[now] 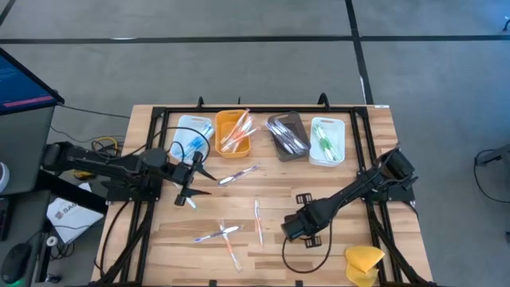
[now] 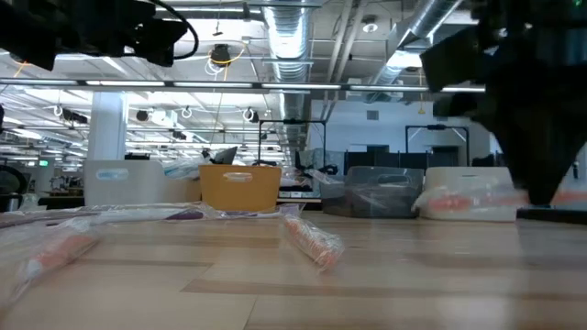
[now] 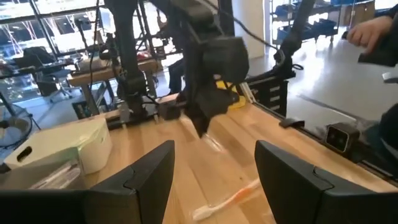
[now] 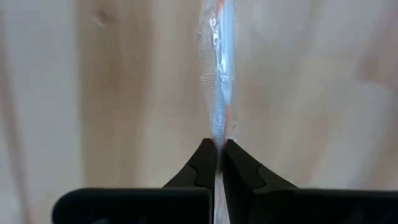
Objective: Pick & Place Toothbrushes
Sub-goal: Put the orange toothbrush into the yellow bin
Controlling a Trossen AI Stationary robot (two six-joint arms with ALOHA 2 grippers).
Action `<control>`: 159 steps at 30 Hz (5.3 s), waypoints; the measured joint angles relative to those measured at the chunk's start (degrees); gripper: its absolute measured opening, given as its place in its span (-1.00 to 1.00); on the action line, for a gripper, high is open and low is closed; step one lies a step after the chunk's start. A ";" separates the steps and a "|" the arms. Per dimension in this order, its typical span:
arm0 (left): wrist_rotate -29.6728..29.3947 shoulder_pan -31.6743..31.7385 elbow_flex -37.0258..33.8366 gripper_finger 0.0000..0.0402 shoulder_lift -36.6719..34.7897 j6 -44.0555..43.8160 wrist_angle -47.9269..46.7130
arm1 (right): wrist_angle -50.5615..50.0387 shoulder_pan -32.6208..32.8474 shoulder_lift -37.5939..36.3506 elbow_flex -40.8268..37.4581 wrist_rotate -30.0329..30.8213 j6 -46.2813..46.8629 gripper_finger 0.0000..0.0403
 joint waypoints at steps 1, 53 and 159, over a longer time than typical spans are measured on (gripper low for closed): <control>0.00 0.00 0.00 0.09 0.95 0.20 1.01 | -2.56 0.34 0.00 1.30 1.49 0.29 -0.99; -8.73 -6.95 5.83 0.09 39.94 7.44 50.70 | 27.21 -4.36 -0.31 21.17 42.37 -20.15 -1.00; -7.74 -6.80 8.15 -0.92 39.83 10.27 46.05 | 9.71 -0.48 3.87 29.43 43.45 -18.26 -0.67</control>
